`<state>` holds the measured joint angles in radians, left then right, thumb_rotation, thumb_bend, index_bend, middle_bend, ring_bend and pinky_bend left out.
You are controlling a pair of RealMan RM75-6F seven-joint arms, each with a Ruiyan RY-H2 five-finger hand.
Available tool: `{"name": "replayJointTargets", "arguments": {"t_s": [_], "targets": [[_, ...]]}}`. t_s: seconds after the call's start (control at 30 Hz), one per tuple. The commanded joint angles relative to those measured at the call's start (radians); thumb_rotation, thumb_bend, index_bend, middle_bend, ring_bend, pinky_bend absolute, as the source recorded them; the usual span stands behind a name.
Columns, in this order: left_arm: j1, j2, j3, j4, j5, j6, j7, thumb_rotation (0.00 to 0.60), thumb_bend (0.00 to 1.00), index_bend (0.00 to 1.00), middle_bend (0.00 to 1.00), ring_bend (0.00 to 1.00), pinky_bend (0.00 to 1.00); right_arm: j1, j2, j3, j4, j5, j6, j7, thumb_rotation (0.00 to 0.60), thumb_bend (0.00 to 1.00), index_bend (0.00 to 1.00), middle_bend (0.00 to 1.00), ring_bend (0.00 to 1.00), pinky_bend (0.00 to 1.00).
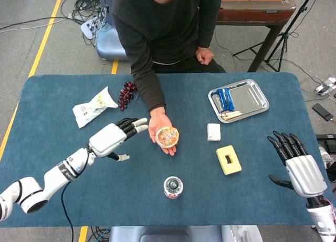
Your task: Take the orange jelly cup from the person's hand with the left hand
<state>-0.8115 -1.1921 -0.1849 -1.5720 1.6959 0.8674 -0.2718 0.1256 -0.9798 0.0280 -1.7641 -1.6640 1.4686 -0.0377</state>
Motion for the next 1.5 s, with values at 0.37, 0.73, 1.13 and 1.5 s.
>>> {"name": "replayJointTargets", "arguments": {"t_s": [0.37, 0.73, 1.13, 1.5], "targets": [[-0.214, -0.139, -0.037, 0.096, -0.073, -0.192, 0.049, 0.6, 0.19, 0.0, 0.0, 0.0, 0.07, 0.011, -0.01, 0.002, -0.002, 0.018, -0.019, -0.004, 0.6, 0.06, 0.0, 0.01, 0.0, 0.06], [-0.375, -0.258, -0.069, 0.239, -0.258, -0.392, 0.172, 0.6, 0.19, 0.01, 0.0, 0.0, 0.07, 0.009, -0.009, -0.002, 0.003, 0.026, -0.021, -0.001, 0.6, 0.06, 0.0, 0.01, 0.0, 0.06], [-0.44, -0.316, -0.042, 0.299, -0.368, -0.445, 0.261, 0.6, 0.19, 0.08, 0.0, 0.0, 0.07, -0.001, -0.012, -0.008, 0.024, 0.033, -0.011, 0.023, 0.6, 0.06, 0.0, 0.01, 0.0, 0.06], [-0.468, -0.375, -0.031, 0.372, -0.454, -0.444, 0.289, 0.6, 0.19, 0.17, 0.0, 0.11, 0.34, -0.013, -0.017, -0.013, 0.054, 0.042, 0.0, 0.057, 0.6, 0.06, 0.0, 0.01, 0.0, 0.06]]}}
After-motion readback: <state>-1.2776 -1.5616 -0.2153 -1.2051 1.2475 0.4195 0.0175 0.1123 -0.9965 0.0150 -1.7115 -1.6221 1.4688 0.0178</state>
